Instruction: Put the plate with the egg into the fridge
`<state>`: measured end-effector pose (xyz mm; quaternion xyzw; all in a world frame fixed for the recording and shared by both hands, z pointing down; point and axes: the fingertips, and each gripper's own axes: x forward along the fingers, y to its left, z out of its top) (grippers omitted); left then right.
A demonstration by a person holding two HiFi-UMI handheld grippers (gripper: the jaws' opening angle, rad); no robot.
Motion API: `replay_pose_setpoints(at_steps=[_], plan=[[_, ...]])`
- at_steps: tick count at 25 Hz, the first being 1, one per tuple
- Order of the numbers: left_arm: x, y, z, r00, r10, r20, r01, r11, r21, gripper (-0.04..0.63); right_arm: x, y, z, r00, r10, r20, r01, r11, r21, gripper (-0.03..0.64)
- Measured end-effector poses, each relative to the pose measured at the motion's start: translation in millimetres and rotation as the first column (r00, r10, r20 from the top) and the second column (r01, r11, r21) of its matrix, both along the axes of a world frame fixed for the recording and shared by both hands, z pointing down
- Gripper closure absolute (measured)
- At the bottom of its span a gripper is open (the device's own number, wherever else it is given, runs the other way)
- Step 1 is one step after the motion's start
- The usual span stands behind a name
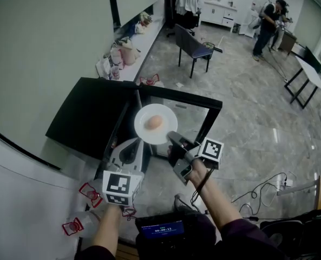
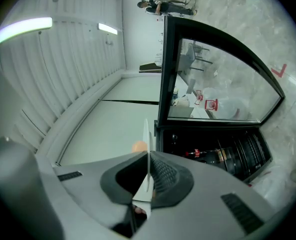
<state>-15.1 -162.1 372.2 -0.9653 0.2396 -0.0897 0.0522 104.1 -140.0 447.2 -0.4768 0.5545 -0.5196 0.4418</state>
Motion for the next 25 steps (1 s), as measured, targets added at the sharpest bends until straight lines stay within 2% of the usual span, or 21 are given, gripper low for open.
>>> replay_pose_setpoints(at_steps=[4, 7, 11, 14, 18, 21, 25], plan=[[17, 19, 20, 1.000, 0.004, -0.001, -0.004, 0.999, -0.055, 0.586, 16, 15, 17, 1.000, 0.002, 0.013, -0.002, 1.000, -0.023, 0.598], [31, 23, 34, 1.000, -0.019, 0.020, 0.020, 0.998, -0.063, 0.586, 30, 18, 31, 0.999, -0.023, 0.022, 0.024, 0.999, -0.047, 0.598], [49, 25, 51, 0.994, -0.110, 0.022, 0.112, 0.988, -0.103, 0.586, 54, 11, 52, 0.996, -0.088, 0.027, 0.090, 0.992, -0.083, 0.598], [58, 24, 69, 0.978, -0.206, 0.033, 0.209, 0.972, -0.105, 0.586, 68, 1, 72, 0.987, -0.157, 0.021, 0.158, 0.980, -0.120, 0.598], [54, 14, 103, 0.932, -0.357, 0.061, 0.362, 0.923, -0.131, 0.586, 63, -16, 108, 0.964, -0.260, 0.046, 0.264, 0.951, -0.162, 0.598], [39, 4, 125, 0.882, -0.463, 0.087, 0.471, 0.872, -0.135, 0.586, 44, -38, 140, 0.939, -0.337, 0.072, 0.344, 0.927, -0.148, 0.598], [11, -5, 165, 0.817, -0.562, 0.130, 0.576, 0.802, -0.158, 0.586, 4, -68, 188, 0.903, -0.420, 0.093, 0.430, 0.883, -0.191, 0.598]])
